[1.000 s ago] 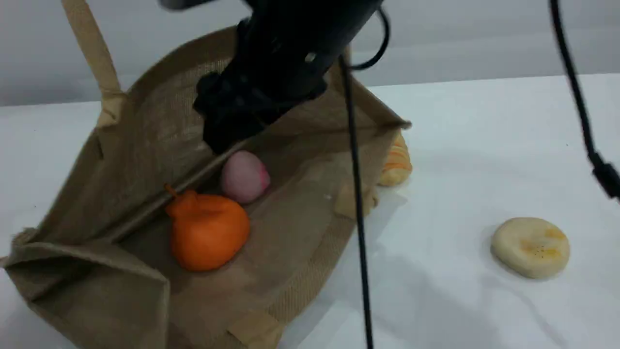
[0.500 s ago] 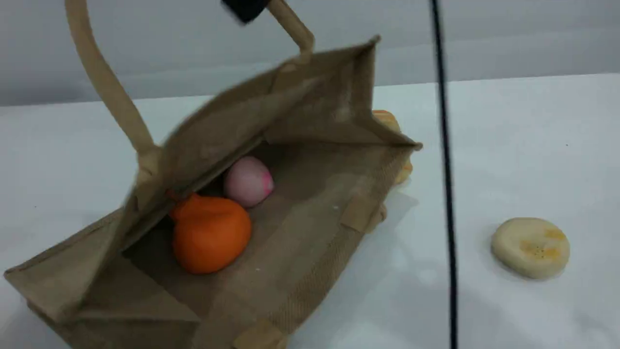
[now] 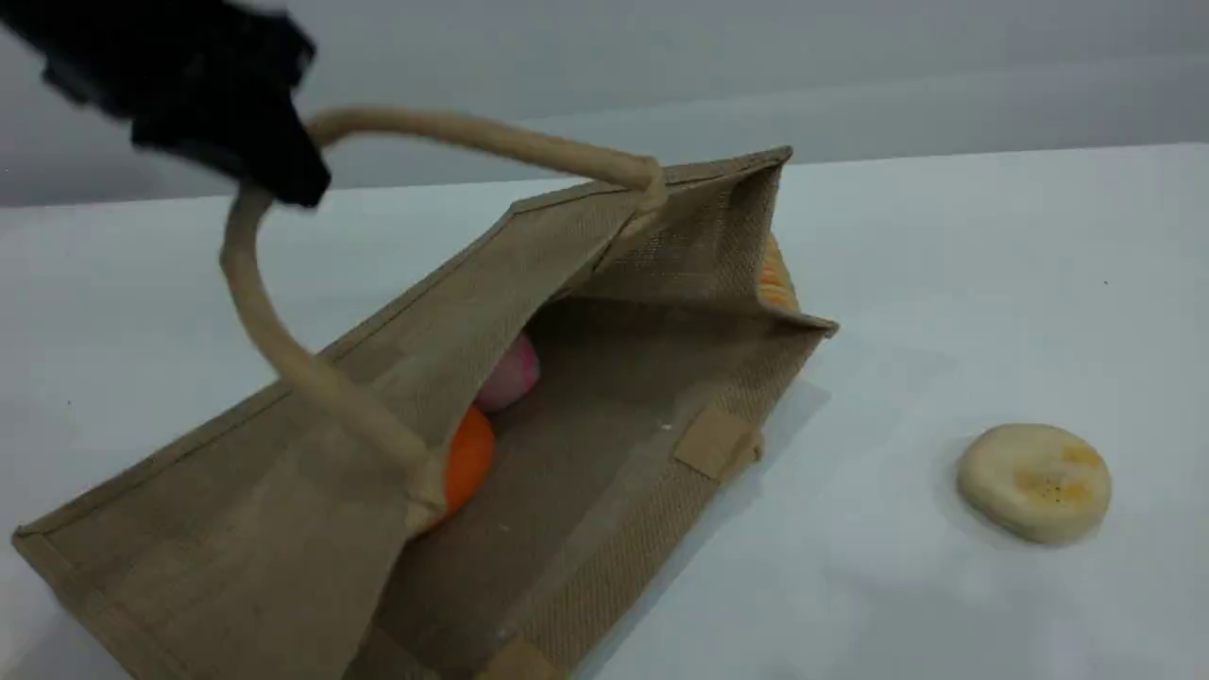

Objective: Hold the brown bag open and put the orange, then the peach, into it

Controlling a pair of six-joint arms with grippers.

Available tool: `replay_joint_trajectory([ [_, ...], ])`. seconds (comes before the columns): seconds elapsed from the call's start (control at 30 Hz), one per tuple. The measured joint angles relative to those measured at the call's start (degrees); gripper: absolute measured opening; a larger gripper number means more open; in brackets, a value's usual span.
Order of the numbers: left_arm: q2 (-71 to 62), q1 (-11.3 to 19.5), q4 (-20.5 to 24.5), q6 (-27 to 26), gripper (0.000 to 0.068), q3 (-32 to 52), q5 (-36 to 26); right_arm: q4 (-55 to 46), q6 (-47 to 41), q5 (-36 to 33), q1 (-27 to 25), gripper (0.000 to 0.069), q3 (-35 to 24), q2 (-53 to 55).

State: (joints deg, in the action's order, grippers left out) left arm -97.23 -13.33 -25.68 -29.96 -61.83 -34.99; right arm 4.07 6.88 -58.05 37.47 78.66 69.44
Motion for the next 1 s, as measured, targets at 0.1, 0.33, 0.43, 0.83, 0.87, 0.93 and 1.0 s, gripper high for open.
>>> replay_joint_trajectory([
  [0.1,-1.3,0.0,0.0,-0.01,0.008,1.81,2.52,-4.07,-3.21,-3.63,0.0,0.0432,0.05,-4.98],
  [0.33,-1.65,0.0,0.02,-2.3,0.0186,1.81,2.43,-12.81,-9.93,-12.21,0.0,0.043,0.05,-15.51],
  [0.43,-1.65,0.0,0.08,-2.57,0.0289,1.81,2.01,-13.81,-11.77,-12.16,0.0,0.043,0.05,-19.69],
  [0.83,-1.58,0.0,-3.87,-7.56,0.0449,1.75,-3.65,-18.96,-16.2,-12.02,0.0,0.0428,-11.09,-34.68],
  [0.87,-1.58,0.0,-5.75,-9.18,0.0449,1.75,-4.08,-19.67,-16.85,-11.97,0.0,0.0428,-12.58,-35.8],
  [0.93,-1.52,0.0,-9.64,-13.64,0.0449,1.75,-5.76,-20.85,-17.88,-11.97,0.0,0.0428,-15.11,-37.62],
  [1.0,-1.45,0.0,-13.8,-17.58,0.0449,1.75,-7.57,-20.95,-18.23,-11.97,0.0,0.0428,-17.39,-39.15],
])
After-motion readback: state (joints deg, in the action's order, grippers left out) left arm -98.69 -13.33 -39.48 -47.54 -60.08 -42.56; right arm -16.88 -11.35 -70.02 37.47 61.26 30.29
